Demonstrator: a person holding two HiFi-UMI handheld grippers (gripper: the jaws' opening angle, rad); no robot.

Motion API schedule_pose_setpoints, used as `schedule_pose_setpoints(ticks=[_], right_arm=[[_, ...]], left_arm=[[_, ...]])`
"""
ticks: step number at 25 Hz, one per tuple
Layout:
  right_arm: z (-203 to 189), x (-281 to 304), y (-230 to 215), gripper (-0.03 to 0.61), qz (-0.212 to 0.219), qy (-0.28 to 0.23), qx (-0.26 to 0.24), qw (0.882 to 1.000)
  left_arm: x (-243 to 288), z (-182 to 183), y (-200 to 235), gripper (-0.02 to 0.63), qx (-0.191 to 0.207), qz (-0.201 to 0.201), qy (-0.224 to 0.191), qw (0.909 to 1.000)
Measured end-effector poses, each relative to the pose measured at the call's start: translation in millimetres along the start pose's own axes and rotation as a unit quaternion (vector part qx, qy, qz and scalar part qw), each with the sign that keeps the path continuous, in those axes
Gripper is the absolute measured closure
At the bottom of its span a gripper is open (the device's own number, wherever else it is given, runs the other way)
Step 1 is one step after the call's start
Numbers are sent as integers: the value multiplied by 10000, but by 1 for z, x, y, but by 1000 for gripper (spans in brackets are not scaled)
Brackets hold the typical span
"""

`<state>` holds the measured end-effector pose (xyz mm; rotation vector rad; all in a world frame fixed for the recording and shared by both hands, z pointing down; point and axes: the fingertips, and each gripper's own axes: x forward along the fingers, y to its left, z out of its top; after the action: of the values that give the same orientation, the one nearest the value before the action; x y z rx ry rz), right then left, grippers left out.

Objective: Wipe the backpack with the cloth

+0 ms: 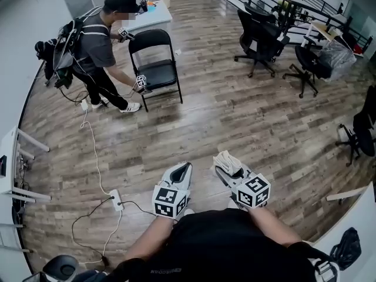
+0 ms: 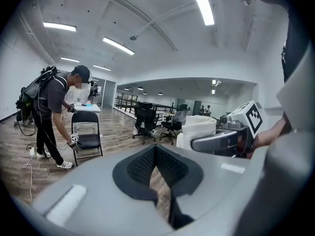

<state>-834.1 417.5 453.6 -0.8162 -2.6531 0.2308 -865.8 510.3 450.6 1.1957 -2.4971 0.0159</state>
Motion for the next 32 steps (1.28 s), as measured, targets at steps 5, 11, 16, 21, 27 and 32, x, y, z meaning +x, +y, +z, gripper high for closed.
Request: schedule_pose_setpoints(ticks=[5,11,16,21,27,32], right_arm=[[-4,-2,12,469,-102,-7,48,9999],[-14,-11,21,469,-316,-30,119,9994],[-13,-25,19,469,-679,-153,170,9974],[-14,-37,23,469,-905,-280,193,9953],[-29,-55,33,469,-1120,-292,350,9927],[-37,-72,33,469,-1273,-345,459,9902]], left_arm=[[-8,-3,-2,607,49,-147,48,9999],[-17,-11,-5,607,127,-301,104,9994],[-26,-12,1,607,194,-380,95,9990],[-30,-15,-2,607,244,-489,65,9985],[-31,-25,-26,607,306,-828,144,9960],[-26,-28,-49,607,378,-1070,191,9934]])
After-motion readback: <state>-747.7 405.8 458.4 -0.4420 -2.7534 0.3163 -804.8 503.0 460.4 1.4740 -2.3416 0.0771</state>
